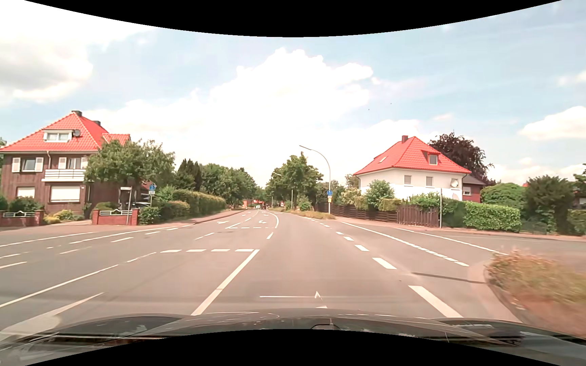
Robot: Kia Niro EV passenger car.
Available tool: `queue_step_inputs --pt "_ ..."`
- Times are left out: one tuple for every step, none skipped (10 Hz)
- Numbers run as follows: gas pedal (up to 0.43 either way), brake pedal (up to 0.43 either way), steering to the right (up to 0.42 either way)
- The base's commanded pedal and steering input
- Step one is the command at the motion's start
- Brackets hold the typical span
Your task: Follow the waypoints while adhering to traffic rules and regulations
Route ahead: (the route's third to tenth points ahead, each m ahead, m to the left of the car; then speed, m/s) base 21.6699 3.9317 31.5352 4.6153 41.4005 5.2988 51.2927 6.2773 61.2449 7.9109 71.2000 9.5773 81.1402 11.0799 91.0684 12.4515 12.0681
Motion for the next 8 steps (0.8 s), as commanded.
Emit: queue_step_inputs --pt "0.177 0.0 -0.009" --pt "0.169 0.0 -0.009" --pt "0.157 0.0 -0.009" --pt "0.157 0.0 -0.009" --pt "0.157 0.0 -0.009" --pt "0.157 0.0 -0.009" --pt "0.157 0.0 -0.009" --pt "0.157 0.0 -0.009"
